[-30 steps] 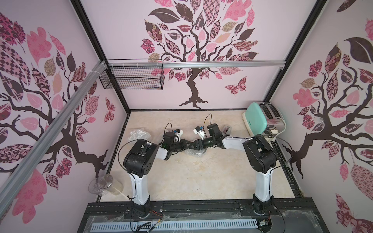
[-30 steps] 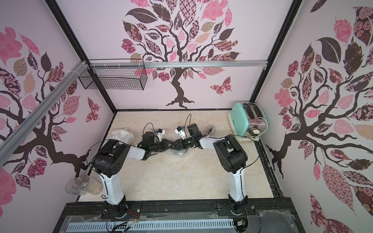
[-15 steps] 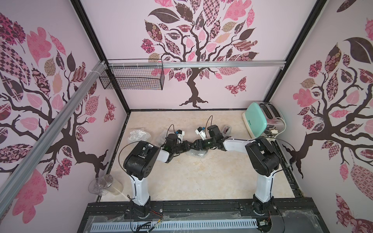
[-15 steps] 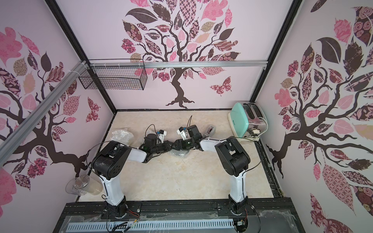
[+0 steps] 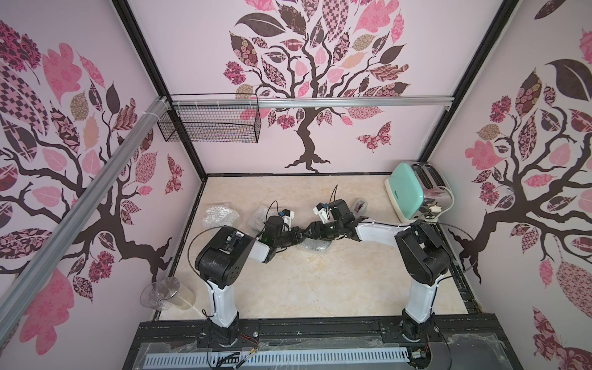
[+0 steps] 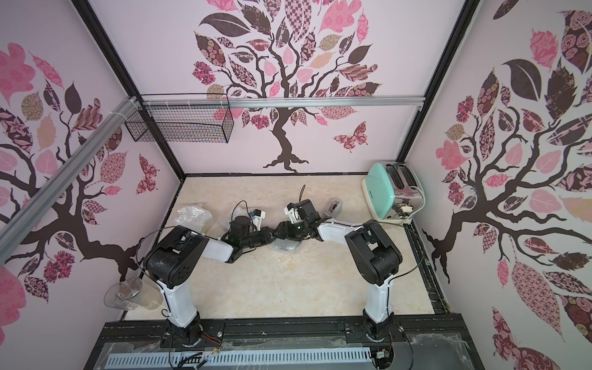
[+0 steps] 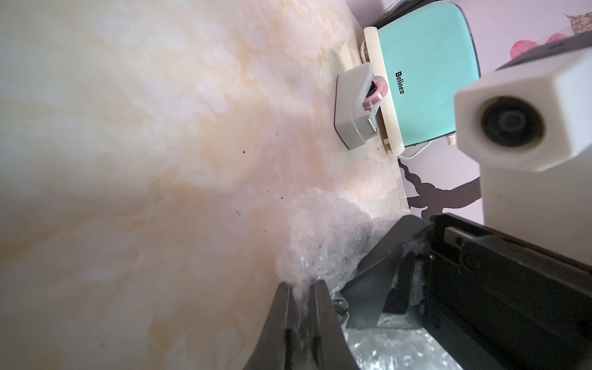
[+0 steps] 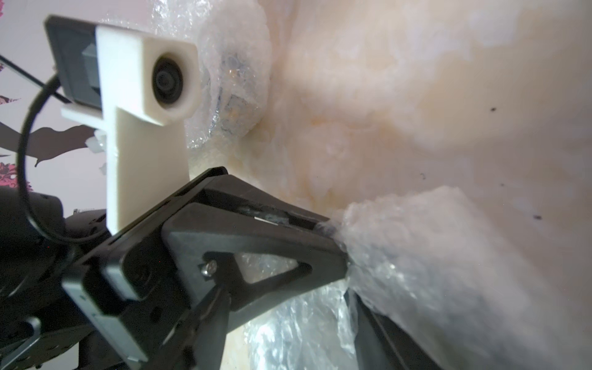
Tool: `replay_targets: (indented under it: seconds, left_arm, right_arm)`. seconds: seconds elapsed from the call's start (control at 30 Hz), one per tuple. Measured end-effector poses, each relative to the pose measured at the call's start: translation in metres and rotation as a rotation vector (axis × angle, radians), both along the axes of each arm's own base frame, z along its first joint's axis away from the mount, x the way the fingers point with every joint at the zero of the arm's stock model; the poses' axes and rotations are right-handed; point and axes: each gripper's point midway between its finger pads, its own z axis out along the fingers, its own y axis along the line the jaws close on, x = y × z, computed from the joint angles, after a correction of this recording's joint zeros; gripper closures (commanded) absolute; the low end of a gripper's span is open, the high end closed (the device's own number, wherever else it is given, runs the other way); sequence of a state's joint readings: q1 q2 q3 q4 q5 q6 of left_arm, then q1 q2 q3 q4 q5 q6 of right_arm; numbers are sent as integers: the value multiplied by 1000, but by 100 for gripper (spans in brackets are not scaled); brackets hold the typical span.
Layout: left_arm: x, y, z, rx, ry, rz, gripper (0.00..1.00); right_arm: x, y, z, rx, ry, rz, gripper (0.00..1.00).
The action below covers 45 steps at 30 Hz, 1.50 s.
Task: Wrap bowls in bubble wrap
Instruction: Stick the tape on the bubble wrap.
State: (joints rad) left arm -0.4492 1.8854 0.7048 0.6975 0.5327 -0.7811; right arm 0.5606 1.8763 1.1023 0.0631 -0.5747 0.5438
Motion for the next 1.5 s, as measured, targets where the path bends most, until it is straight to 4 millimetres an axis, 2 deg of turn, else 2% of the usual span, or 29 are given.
replay_targets:
  seconds: [0.43, 0.63, 0.73, 0.8, 0.93, 1.03, 1.17, 1.5]
  left_arm:
    - [-5, 5, 1, 15, -3, 24, 100]
    - [-6, 10, -4, 27, 11, 38, 100]
    - [-6, 11, -4, 30, 15, 40, 100]
    - [-6, 11, -2, 31, 15, 40, 100]
    - [-7, 12, -2, 35, 16, 43, 100]
    - [-8, 13, -2, 38, 18, 44, 100]
    - [-9, 12, 3, 40, 4, 36, 100]
    - [-6, 19, 1, 58, 5, 64, 100]
  right_arm:
    - [13, -13, 9, -57, -60, -93, 35]
    - [17, -30, 35, -64, -172, -131, 36]
    - [15, -32, 50, -30, -216, -123, 43]
    - [11, -26, 54, -7, -227, -94, 47]
    - [-7, 0, 45, 13, -198, 2, 52]
    - [-18, 15, 25, 2, -144, 52, 55]
    - [-20, 13, -5, -55, -74, 51, 56]
    - [-3, 17, -10, -89, -84, 19, 58]
